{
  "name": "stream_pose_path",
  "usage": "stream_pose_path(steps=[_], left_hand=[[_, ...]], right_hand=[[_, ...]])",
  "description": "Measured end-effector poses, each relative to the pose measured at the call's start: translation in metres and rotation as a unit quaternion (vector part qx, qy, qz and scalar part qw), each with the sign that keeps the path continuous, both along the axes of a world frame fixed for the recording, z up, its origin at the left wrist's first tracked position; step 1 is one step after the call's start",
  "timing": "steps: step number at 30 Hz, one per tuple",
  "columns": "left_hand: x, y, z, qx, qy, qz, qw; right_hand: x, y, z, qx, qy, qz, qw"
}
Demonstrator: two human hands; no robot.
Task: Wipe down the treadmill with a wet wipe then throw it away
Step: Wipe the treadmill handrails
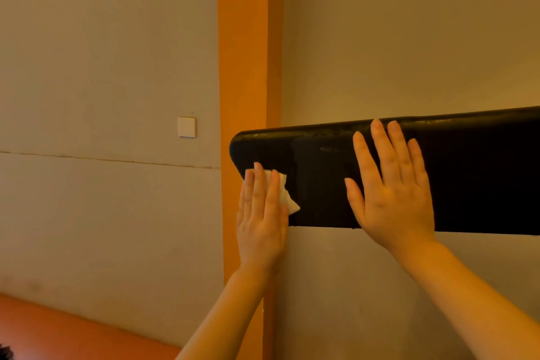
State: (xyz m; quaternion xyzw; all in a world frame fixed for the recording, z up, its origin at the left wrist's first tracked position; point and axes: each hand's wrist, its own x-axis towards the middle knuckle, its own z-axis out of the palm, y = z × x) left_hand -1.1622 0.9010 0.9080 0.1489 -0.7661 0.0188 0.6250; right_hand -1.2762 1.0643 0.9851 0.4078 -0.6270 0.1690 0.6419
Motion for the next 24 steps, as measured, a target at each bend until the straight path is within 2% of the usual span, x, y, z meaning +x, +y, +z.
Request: stream_pose_path(steps=[5, 13, 17, 20, 24], left_hand=[[-0.001, 0.007, -0.015, 0.018, -0.029, 0.059, 0.998], [0.004, 0.004, 0.037, -0.003, -0.034, 0.077, 0.996], [0.006, 0.005, 0.020, -0.021, -0.055, 0.063, 0.996], [0.005, 0.009, 0.007, -0.032, -0.069, 0.068, 0.995], [0.004, 0.014, -0.004, -0.037, -0.074, 0.075, 0.994]], right_hand=[[0.000, -0.001, 0.000, 0.000, -0.001, -0.002, 1.000], [0.002, 0.004, 0.002, 0.020, -0.004, -0.006, 1.000], [-0.004, 0.018, -0.003, 0.050, 0.006, -0.033, 0.998], [-0.013, 0.029, -0.008, 0.031, 0.000, -0.075, 0.997], [-0.017, 0.030, -0.011, 0.024, -0.014, -0.077, 0.997]])
